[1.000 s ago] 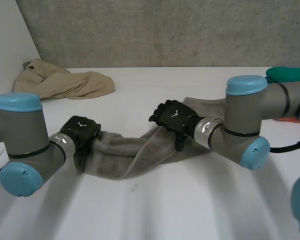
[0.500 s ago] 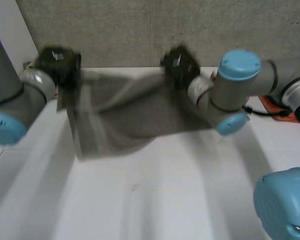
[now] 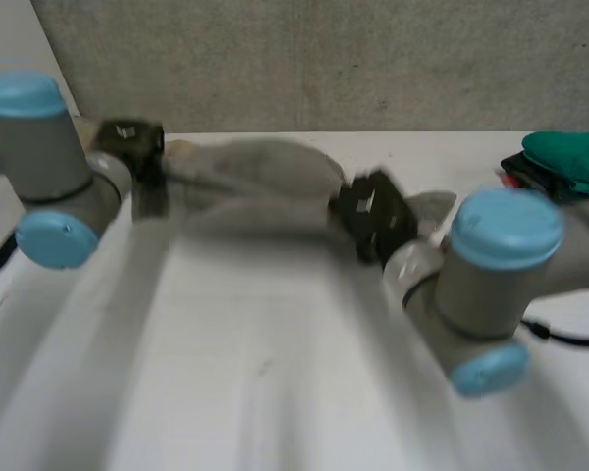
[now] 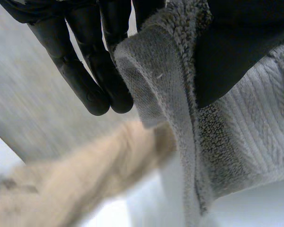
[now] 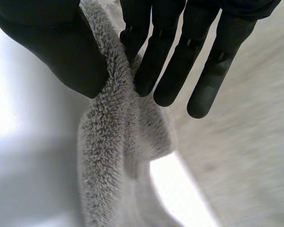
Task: Fold the laundry.
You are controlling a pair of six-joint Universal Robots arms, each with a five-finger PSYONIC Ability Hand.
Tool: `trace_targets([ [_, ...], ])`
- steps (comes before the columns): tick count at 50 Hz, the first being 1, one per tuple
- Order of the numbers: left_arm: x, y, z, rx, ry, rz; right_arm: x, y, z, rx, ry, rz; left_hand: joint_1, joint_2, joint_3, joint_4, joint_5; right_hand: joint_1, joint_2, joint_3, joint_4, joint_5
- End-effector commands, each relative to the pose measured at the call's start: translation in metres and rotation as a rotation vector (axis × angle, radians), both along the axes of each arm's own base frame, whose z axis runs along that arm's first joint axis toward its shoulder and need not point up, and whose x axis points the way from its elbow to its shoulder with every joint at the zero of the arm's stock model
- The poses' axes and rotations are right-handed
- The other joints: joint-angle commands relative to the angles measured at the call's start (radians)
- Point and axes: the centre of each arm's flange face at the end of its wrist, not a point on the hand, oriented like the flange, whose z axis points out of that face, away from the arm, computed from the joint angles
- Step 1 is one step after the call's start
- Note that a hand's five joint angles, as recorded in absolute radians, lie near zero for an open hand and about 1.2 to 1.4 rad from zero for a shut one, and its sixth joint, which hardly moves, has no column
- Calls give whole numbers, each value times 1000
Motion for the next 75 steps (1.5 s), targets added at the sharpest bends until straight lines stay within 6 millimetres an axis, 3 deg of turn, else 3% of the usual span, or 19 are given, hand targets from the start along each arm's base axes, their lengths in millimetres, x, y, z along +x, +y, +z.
trace_targets([
  [1,13,-3,-61,171,-58,16,8,22,-57,151,77,40,232,199,210,201,250,169,117,108,99,132],
  [2,14,-2,-62,182,-58,18,9,21,-55,153,77,38,232,199,210,201,250,78,26,17,9,41],
  [3,15,-1,-59,188,-56,11,9,20,-50,159,74,36,212,179,190,181,230,-216,-268,-277,-286,-253],
  [5,14,2,-53,188,-49,-2,8,18,-42,170,65,29,16,-16,-5,-15,34,-578,-631,-640,-648,-615],
  [10,17,13,-31,173,-38,-42,-3,-2,-3,216,7,-11,-460,-492,-481,-491,-442,-858,-910,-919,-928,-895],
  [17,30,28,-12,145,-62,-38,-10,-27,13,313,86,116,-657,-690,-679,-688,-639,-909,-961,-970,-979,-946],
  [25,38,57,-11,156,-101,-73,-5,-69,6,230,255,204,-701,-734,-723,-733,-684,-877,-929,-938,-946,-914],
  [30,40,81,-14,153,-106,-127,1,-100,-14,82,349,228,-704,-737,-726,-735,-687,-753,-806,-815,-823,-791],
  [37,41,95,-11,139,-97,-144,8,-104,-46,76,363,281,-713,-746,-735,-744,-695,-580,-633,-642,-650,-618],
  [41,41,96,-9,140,-91,-146,11,-105,-57,61,362,288,-713,-746,-735,-744,-695,-346,-398,-407,-416,-383],
  [44,41,97,-8,145,-86,-146,12,-105,-57,45,360,282,-713,-746,-735,-744,-695,270,218,209,200,233],
  [45,41,97,-9,149,-86,-144,12,-106,-53,33,354,278,-713,-746,-735,-744,-695,272,219,210,202,235],
  [49,38,99,-8,158,-77,-153,7,-107,9,-26,271,197,-725,-757,-746,-756,-707,272,219,210,202,235],
  [50,36,100,-8,163,-72,-160,5,-102,33,-12,205,167,-734,-766,-755,-765,-716,272,219,210,202,235],
  [53,26,107,-10,180,-59,-193,0,-90,77,-12,75,120,-751,-784,-773,-782,-734,272,219,210,202,235],
  [57,14,110,-23,226,-42,-222,-7,-66,120,-43,-1,105,-754,-787,-776,-785,-736,272,219,210,202,235],
  [65,-12,106,-53,291,-40,-247,-25,-17,177,-108,-31,46,-822,-854,-843,-853,-804,272,219,210,202,235],
  [72,-30,87,-61,265,-13,-167,-31,28,201,-98,-42,57,-825,-857,-846,-856,-807,272,219,210,202,235],
  [75,-36,81,-64,265,9,-130,-30,38,204,-93,-48,65,-732,-764,-753,-763,-714,272,219,210,202,235],
])
